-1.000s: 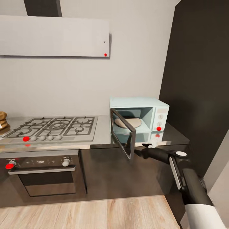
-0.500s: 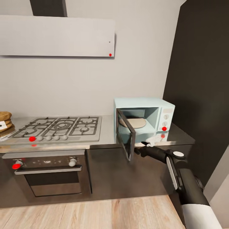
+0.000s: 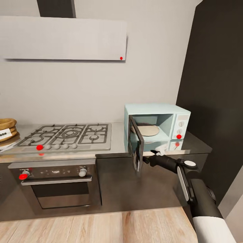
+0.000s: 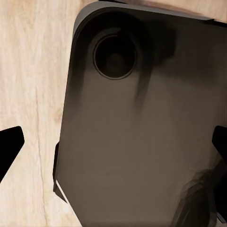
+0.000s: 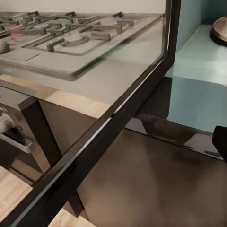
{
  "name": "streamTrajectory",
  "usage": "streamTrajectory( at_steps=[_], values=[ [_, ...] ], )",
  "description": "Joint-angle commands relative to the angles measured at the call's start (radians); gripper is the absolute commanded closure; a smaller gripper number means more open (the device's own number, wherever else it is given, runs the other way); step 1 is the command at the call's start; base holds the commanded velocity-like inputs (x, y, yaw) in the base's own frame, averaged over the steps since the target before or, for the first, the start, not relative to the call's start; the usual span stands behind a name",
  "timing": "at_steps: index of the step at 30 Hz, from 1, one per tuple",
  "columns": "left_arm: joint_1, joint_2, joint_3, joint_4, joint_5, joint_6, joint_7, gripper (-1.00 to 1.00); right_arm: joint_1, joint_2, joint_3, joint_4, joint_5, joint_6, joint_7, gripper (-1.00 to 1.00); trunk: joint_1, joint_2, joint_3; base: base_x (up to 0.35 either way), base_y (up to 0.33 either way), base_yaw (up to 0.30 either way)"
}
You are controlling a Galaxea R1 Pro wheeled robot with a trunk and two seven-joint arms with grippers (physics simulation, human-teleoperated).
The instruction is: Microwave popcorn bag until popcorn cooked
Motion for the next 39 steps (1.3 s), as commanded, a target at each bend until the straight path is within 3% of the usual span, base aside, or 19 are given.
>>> streamTrajectory(
  at_steps=[1,6,10,12,16,19,22,24,25,26,29,31,33,35,39],
  values=[
    [0.0,0.0,0.0,-0.001,0.006,-0.002,0.0,-1.0,0.0,0.001,0.003,-0.001,0.005,0.007,0.012,-1.0,0.0,0.0,-0.001,0.0,0.0,0.0],
    [0.0,0.0,0.0,-0.001,0.006,-0.002,0.0,-1.0,0.0,-0.003,-0.011,-0.002,0.009,0.007,0.005,-1.0,0.0,0.0,-0.001,0.0,0.0,0.0],
    [0.0,0.0,0.0,-0.001,0.006,-0.002,0.0,-1.0,0.0,-0.01,-0.1,-0.001,0.009,0.004,-0.069,-1.0,0.0,0.0,-0.001,0.0,0.0,0.0],
    [0.0,0.0,0.0,-0.001,0.006,-0.002,0.0,-1.0,0.0,-0.018,-0.12,0.023,0.008,-0.013,-0.12,-1.0,0.0,0.0,-0.001,0.0,0.0,0.0],
    [0.0,0.001,0.0,-0.001,0.007,-0.002,0.0,-1.0,0.0,-0.034,-0.126,0.221,0.009,-0.077,-0.257,-1.0,0.0,0.0,-0.001,0.0,0.0,0.0],
    [0.0,0.001,0.0,-0.001,0.008,-0.002,0.0,-1.0,0.0,-0.069,-0.124,0.546,0.01,-0.198,-0.345,-1.0,0.0,0.0,-0.001,0.0,0.0,0.0],
    [0.0,0.001,0.0,-0.001,0.008,-0.002,0.0,-1.0,0.0,-0.08,-0.121,0.709,0.015,-0.22,-0.383,-1.0,0.0,0.0,-0.001,0.0,0.0,0.0],
    [0.0,0.001,0.0,-0.001,0.009,-0.002,0.0,-1.0,0.0,-0.092,-0.119,0.844,0.048,-0.23,-0.406,-1.0,0.0,0.0,-0.001,0.0,0.0,0.0],
    [0.0,0.001,0.0,-0.001,0.009,-0.002,0.0,-1.0,0.0,-0.1,-0.118,0.96,0.093,-0.255,-0.415,-1.0,0.0,0.0,-0.001,0.0,0.0,0.0],
    [0.0,0.001,0.0,-0.001,0.009,-0.002,0.0,-1.0,0.0,-0.105,-0.118,1.019,0.113,-0.278,-0.421,-1.0,0.0,0.0,-0.001,0.0,0.0,0.0],
    [0.0,0.0,0.0,-0.001,0.009,-0.002,0.0,-1.0,0.0,-0.127,-0.117,1.295,0.153,-0.438,-0.474,-1.0,0.0,0.0,-0.001,0.0,0.0,0.0],
    [0.0,0.0,0.001,-0.001,0.009,-0.002,0.0,-1.0,0.032,-0.128,-0.114,1.37,0.158,-0.51,-0.539,-1.0,0.0,0.0,-0.001,0.0,0.0,0.0],
    [0.001,0.001,0.001,-0.001,0.009,-0.002,0.0,-1.0,0.136,-0.123,-0.113,1.388,0.161,-0.537,-0.585,-1.0,0.0,0.0,-0.001,0.0,0.0,0.0],
    [0.001,0.001,0.002,-0.001,0.009,-0.002,0.0,-1.0,0.199,-0.119,-0.113,1.393,0.163,-0.559,-0.6,-1.0,0.0,0.0,-0.001,0.0,0.0,0.0],
    [0.002,0.001,0.001,-0.001,0.009,-0.002,0.0,-1.0,0.226,-0.117,-0.113,1.395,0.162,-0.602,-0.604,-1.0,0.0,0.0,-0.001,0.0,0.0,0.0]
  ],
)
